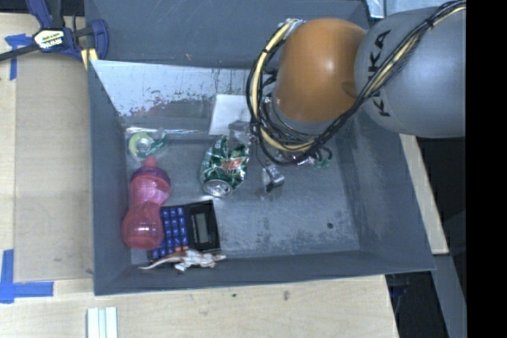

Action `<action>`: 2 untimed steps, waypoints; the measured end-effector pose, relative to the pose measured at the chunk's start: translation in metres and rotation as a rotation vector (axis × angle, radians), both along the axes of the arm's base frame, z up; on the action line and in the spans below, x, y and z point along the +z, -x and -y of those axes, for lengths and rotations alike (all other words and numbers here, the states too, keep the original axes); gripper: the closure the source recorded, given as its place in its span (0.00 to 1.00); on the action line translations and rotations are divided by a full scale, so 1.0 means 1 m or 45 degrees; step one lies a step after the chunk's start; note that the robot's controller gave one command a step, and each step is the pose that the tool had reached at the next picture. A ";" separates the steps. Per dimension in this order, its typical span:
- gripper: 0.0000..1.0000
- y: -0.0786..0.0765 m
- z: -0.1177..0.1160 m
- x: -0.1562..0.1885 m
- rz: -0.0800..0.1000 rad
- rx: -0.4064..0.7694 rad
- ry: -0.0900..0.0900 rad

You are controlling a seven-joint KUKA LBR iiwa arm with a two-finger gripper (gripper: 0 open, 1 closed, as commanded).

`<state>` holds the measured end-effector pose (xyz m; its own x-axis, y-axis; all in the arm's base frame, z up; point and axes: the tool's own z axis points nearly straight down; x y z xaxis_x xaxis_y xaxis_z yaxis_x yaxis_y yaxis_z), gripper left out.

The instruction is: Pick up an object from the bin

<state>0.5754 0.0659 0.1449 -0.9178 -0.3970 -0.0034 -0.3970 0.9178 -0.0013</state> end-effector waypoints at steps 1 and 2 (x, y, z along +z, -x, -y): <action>0.00 0.000 -0.019 -0.019 -0.001 0.116 0.002; 1.00 -0.011 -0.022 -0.057 0.003 0.324 0.001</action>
Offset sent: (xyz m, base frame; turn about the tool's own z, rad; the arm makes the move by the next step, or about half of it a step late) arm 0.0096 0.0224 -0.0588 -0.2580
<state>0.5865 0.0882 0.0878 -0.7883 -0.6153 -0.0049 -0.6153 0.7883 -0.0027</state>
